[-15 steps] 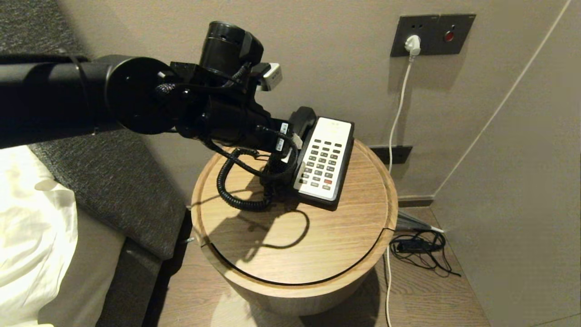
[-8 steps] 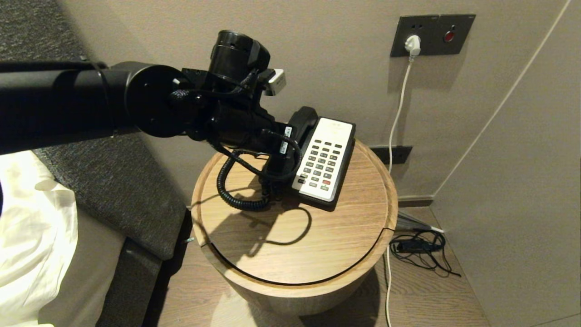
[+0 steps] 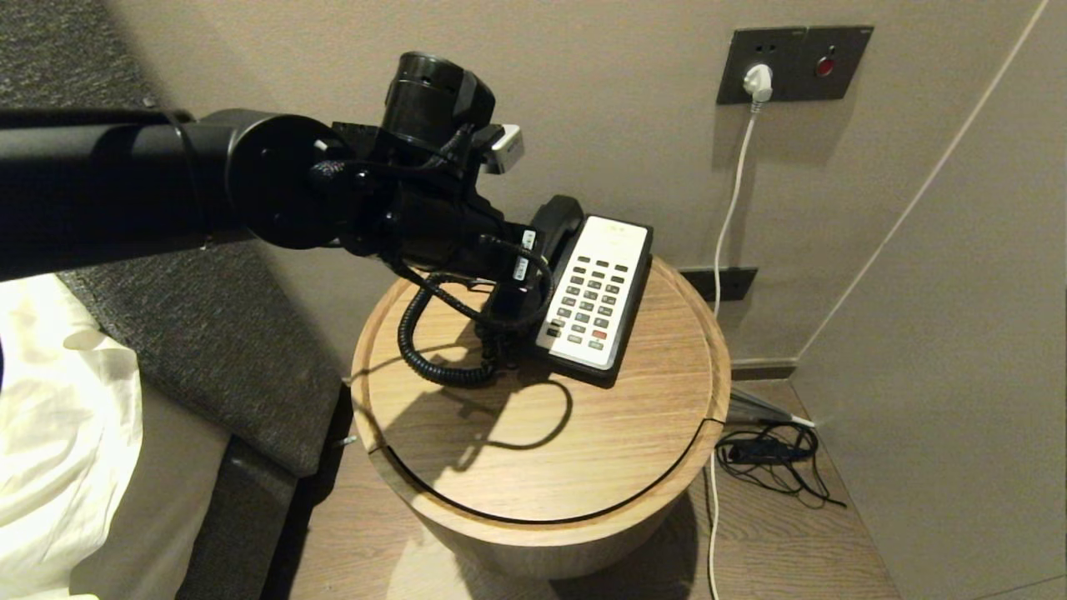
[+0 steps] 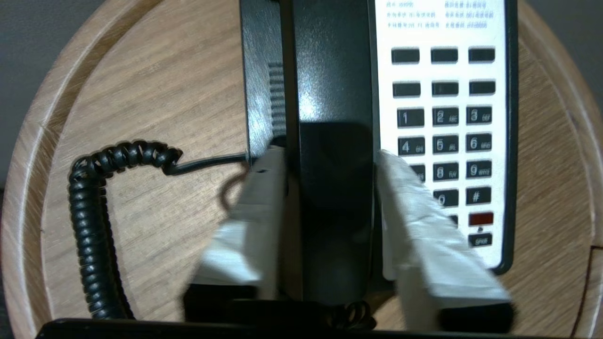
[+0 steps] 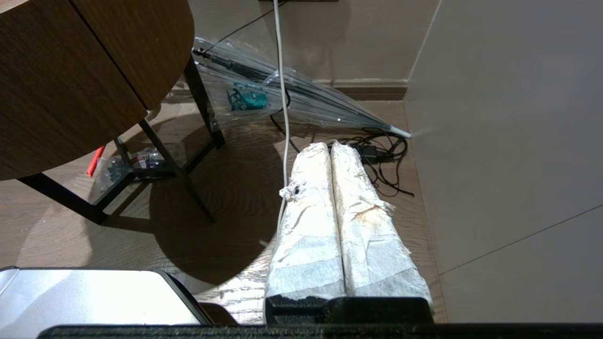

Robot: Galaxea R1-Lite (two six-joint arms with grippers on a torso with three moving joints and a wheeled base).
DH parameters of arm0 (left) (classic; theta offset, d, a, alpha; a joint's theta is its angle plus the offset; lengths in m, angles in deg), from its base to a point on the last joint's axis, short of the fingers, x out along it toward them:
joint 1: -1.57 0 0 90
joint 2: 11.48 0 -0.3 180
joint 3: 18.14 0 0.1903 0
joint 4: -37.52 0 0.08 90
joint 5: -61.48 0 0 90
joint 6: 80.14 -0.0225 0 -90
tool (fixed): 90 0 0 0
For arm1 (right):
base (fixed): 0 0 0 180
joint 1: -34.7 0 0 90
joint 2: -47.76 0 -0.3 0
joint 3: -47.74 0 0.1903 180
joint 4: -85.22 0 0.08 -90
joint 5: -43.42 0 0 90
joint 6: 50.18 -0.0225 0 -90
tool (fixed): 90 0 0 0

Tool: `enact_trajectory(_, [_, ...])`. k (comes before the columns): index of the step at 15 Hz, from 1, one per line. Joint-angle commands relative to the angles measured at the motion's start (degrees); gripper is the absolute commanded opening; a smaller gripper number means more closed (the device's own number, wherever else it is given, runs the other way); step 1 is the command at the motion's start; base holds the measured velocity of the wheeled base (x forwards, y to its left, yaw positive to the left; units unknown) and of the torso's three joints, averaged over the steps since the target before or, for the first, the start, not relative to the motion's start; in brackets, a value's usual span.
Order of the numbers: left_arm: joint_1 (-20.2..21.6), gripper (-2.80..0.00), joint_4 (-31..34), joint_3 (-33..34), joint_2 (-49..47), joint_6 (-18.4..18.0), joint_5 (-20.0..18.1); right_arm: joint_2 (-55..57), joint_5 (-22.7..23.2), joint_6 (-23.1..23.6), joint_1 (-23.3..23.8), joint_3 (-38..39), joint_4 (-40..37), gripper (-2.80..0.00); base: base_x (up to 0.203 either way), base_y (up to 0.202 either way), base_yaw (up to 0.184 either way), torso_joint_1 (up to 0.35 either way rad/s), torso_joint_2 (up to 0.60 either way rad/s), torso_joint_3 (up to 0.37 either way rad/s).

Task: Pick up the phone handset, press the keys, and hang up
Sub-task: Pick up the desk phone handset

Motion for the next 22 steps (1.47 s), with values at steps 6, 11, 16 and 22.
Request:
enact_trajectory(6, [0.03, 0.0, -0.12, -0.52, -0.34, 0.48, 0.19, 0.01, 0.03, 0.03, 0.0, 0.01, 0.04, -2.8, 0.0, 0.0, 0.0, 0.0, 0.0, 0.0])
enact_trajectory(11, [0.03, 0.0, -0.45, -1.33, -2.6, -0.06, 0.34, 0.01, 0.03, 0.03, 0.0, 0.01, 0.04, -2.8, 0.0, 0.0, 0.0, 0.0, 0.0, 0.0])
enact_trajectory(16, [0.28, 0.0, -0.33, -2.69, -4.16, -0.05, 0.34, 0.04, 0.03, 0.03, 0.0, 0.01, 0.04, -2.8, 0.0, 0.0, 0.0, 0.0, 0.0, 0.0])
enact_trajectory(22, [0.47, -2.8, -0.29, -3.63, -4.53, 0.31, 0.25, 0.01, 0.03, 0.03, 0.0, 0.01, 0.04, -2.8, 0.0, 0.0, 0.0, 0.0, 0.0, 0.0])
